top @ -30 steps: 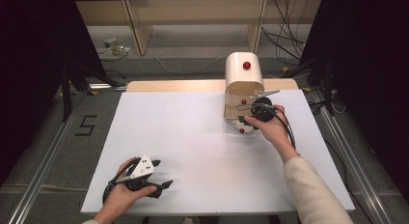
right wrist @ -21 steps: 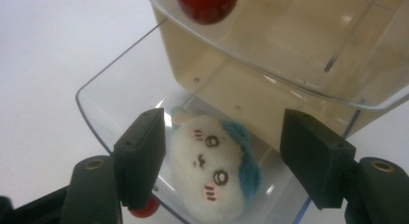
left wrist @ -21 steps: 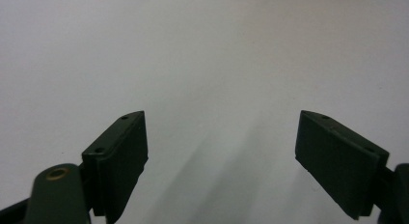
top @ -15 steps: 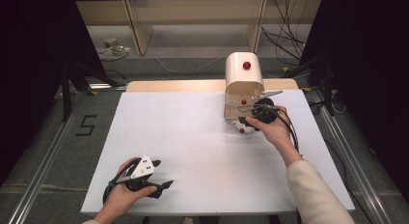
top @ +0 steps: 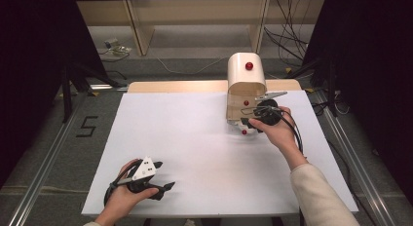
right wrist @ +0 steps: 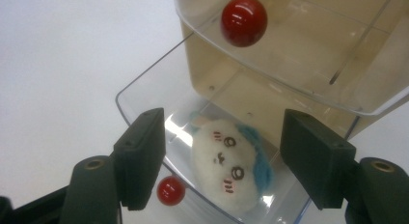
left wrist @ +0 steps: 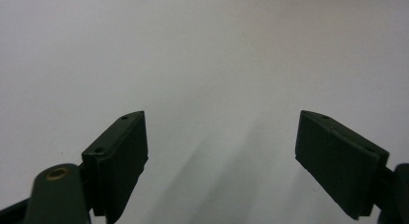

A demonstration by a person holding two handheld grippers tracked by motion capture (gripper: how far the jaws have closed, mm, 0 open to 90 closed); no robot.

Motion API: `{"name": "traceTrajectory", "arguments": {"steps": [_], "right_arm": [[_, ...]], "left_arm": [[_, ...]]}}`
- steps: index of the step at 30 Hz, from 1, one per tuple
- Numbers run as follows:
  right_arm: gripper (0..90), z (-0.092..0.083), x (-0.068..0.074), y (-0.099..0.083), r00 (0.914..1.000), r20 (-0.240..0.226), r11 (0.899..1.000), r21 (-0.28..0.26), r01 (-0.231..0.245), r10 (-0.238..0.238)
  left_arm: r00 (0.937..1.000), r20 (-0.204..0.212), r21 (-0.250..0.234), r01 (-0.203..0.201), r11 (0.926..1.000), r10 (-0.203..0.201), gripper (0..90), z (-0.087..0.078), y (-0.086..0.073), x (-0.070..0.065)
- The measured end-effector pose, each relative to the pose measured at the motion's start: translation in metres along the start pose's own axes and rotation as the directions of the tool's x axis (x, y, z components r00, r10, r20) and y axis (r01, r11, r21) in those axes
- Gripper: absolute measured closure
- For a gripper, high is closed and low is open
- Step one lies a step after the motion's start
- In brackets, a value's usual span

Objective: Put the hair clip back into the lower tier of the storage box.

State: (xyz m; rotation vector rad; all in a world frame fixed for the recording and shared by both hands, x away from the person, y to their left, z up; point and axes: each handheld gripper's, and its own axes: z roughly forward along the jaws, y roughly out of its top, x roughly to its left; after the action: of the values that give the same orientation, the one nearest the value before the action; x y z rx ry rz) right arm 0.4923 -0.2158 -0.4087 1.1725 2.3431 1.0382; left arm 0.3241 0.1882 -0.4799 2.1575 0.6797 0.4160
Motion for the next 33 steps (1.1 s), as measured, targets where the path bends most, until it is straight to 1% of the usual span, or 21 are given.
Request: {"name": "traceTrajectory", "arguments": {"steps": [3, 6, 11, 24, 28, 32, 33], "right_arm": [[33.6, -0.002, 0.001, 0.000, 1.0000, 0.003, 1.000, -0.002, -0.002, 0.002], [33.6, -0.004, 0.000, 0.000, 1.0000, 0.003, 1.000, -0.007, 0.007, -0.007], [33.6, -0.010, 0.002, -0.001, 0.9999, 0.004, 1.000, -0.011, 0.011, -0.011], [33.5, -0.020, 0.005, -0.002, 0.9996, 0.001, 0.999, -0.019, 0.027, -0.027], [33.2, -0.026, 0.007, -0.003, 0.9993, 0.001, 0.999, -0.024, 0.038, -0.038], [33.3, -0.031, 0.008, -0.005, 0.9990, 0.004, 0.998, -0.044, 0.044, -0.044], [33.1, -0.032, 0.008, -0.006, 0.9991, 0.003, 0.998, -0.037, 0.043, -0.043]], "left_arm": [[1.0000, 0.002, 0.002, -0.001, 1.0000, 0.001, 19.0, 0.000, 0.000, 0.000], [1.0000, -0.002, 0.000, -0.001, 1.0000, 0.001, 19.0, 0.000, 0.000, 0.000], [1.0000, 0.003, 0.005, -0.001, 1.0000, 0.001, 18.9, 0.000, 0.000, 0.000], [1.0000, 0.000, 0.003, 0.003, 1.0000, -0.003, 18.9, 0.000, 0.000, 0.001], [1.0000, -0.002, 0.002, 0.004, 1.0000, -0.004, 18.9, 0.000, 0.000, 0.001], [1.0000, -0.002, 0.002, 0.004, 1.0000, -0.004, 18.9, 0.000, 0.000, 0.001], [1.0000, -0.002, 0.002, 0.004, 1.0000, -0.004, 18.9, 0.000, 0.000, 0.001]]}}
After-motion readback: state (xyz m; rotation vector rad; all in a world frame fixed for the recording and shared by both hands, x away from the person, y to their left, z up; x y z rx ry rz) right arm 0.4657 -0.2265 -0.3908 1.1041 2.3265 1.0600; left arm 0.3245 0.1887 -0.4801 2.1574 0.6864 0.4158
